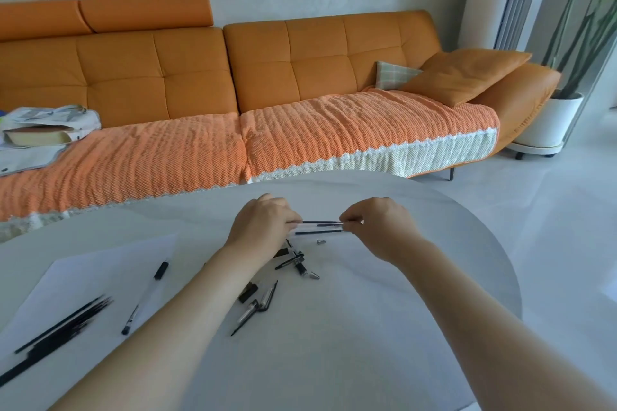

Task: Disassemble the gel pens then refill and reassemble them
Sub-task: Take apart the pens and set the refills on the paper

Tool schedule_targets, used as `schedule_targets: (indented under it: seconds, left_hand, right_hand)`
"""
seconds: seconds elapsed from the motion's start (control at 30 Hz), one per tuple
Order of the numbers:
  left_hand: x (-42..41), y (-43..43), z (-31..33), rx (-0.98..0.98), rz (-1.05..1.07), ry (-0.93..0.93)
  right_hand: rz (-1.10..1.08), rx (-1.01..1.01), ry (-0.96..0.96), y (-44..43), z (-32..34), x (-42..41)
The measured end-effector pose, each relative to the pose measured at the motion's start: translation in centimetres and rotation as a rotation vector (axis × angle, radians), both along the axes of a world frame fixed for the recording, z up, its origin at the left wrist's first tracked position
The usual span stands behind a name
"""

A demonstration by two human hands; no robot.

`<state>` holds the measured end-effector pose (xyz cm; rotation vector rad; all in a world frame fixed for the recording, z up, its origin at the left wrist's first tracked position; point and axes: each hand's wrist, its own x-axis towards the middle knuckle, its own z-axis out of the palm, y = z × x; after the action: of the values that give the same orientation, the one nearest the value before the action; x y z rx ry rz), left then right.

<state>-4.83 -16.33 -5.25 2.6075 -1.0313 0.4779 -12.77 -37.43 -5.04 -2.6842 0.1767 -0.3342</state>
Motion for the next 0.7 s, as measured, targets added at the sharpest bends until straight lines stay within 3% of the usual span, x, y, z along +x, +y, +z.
schedule_targets:
  seconds: [0.2, 0.47, 0.7]
  left_hand:
    - [-0.2, -0.3, -0.7, 0.027, 0.003, 0.138]
    - [-0.5, -1.9, -1.6, -0.068, -0.077, 0.242]
    - [-0.2, 0.6, -2.2, -0.073, -0.009, 0.316]
  right_hand:
    - [-0.041, -0.032, -0.057, -1.2, -0.3, 0.0]
    - [0.113, -0.385, 0.009, 1.7, -1.0, 1.1]
    - [0.053, -0.369, 0.051, 1.4, -1.8, 1.7]
